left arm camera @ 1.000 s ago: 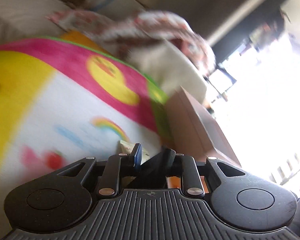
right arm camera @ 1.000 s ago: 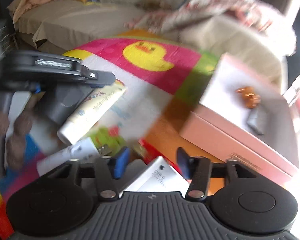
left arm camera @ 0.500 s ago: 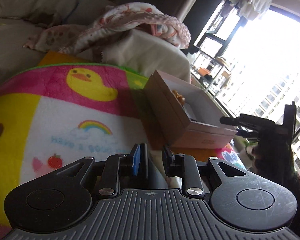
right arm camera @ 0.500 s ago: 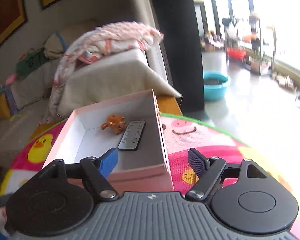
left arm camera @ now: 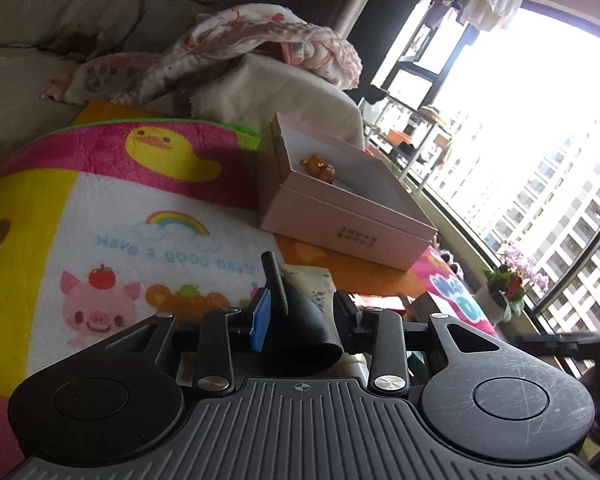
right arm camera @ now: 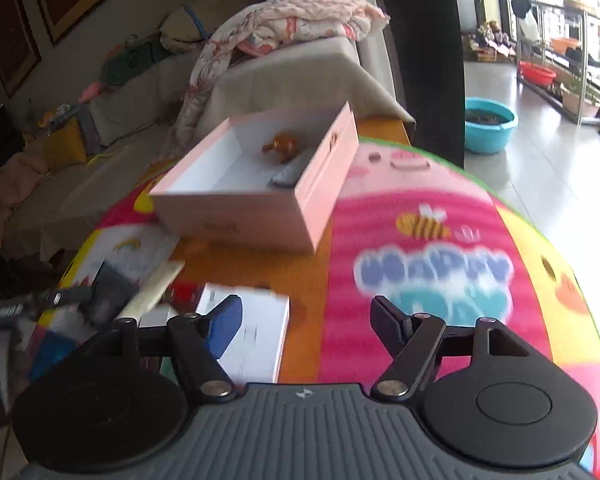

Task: Organize rigid objects

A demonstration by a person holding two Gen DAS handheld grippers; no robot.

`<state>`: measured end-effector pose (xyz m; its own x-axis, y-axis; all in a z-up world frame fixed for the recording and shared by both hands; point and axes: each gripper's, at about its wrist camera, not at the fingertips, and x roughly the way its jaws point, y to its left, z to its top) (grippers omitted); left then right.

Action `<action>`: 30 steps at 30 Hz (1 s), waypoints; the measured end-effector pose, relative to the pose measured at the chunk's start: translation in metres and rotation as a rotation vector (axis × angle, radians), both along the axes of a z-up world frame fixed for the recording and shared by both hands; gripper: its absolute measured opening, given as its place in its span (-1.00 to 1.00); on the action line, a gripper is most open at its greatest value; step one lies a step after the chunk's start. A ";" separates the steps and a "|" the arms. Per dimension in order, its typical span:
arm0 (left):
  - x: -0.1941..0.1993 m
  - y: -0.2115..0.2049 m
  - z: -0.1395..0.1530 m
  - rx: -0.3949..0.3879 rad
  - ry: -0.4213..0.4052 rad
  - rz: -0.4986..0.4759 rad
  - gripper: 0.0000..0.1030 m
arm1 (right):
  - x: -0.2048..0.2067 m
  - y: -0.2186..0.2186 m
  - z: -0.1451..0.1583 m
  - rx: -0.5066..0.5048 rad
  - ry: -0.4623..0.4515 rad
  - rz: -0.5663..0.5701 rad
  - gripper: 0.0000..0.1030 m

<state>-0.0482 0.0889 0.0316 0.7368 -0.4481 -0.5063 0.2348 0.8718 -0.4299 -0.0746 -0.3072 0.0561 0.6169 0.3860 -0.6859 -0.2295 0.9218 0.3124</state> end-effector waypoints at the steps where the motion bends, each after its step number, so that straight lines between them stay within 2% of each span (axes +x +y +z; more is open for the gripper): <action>1: 0.001 -0.001 0.000 -0.001 -0.007 0.003 -0.27 | -0.016 0.000 -0.003 0.007 0.021 0.004 0.17; 2: 0.000 -0.001 0.000 -0.004 -0.013 0.006 -0.27 | -0.028 0.003 -0.006 0.012 0.038 0.005 0.05; 4: -0.003 -0.001 0.001 0.000 -0.012 0.009 -0.28 | -0.043 0.016 -0.011 -0.011 0.051 0.009 -0.03; 5: -0.008 -0.001 0.002 0.013 -0.018 0.011 -0.28 | -0.045 0.026 -0.015 -0.045 0.049 0.018 -0.09; 6: -0.013 -0.001 0.004 0.036 -0.028 0.014 -0.28 | -0.044 0.037 -0.020 -0.080 0.051 0.030 -0.23; 7: -0.019 -0.001 0.006 0.063 -0.039 0.021 -0.28 | -0.042 0.047 -0.025 -0.128 0.049 0.034 -0.25; 9: -0.031 0.003 0.011 0.113 -0.061 0.042 -0.28 | -0.039 0.064 -0.031 -0.225 0.023 0.036 -0.52; 11: -0.041 0.008 0.015 0.125 -0.069 0.052 -0.28 | -0.033 0.075 -0.033 -0.248 -0.004 0.046 -0.61; 13: -0.050 0.009 0.021 0.113 -0.075 0.012 -0.28 | -0.022 0.085 -0.033 -0.244 -0.028 0.071 -0.61; 16: -0.060 -0.008 0.026 0.121 -0.060 -0.123 -0.28 | -0.002 0.103 -0.034 -0.236 -0.059 0.096 -0.61; 20: -0.075 -0.054 0.019 0.246 -0.061 -0.244 -0.28 | 0.030 0.128 -0.033 -0.257 -0.107 0.124 -0.61; 25: -0.083 -0.094 0.001 0.323 -0.085 -0.353 -0.28 | 0.057 0.132 -0.030 -0.240 -0.137 0.143 -0.61; 26: -0.083 -0.100 -0.004 0.353 -0.091 -0.357 -0.28 | 0.056 0.128 -0.030 -0.230 -0.136 0.139 -0.57; 28: -0.085 -0.108 -0.010 0.416 -0.131 -0.359 -0.27 | 0.047 0.120 -0.030 -0.237 -0.152 0.119 -0.32; 30: -0.087 -0.113 -0.014 0.505 -0.177 -0.349 -0.21 | 0.031 0.112 -0.031 -0.260 -0.182 0.093 0.38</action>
<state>-0.1353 -0.0240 0.0180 0.6822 -0.4149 -0.6020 0.5714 0.8162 0.0850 -0.0435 -0.1956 0.0255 0.7083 0.2731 -0.6509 -0.3472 0.9377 0.0156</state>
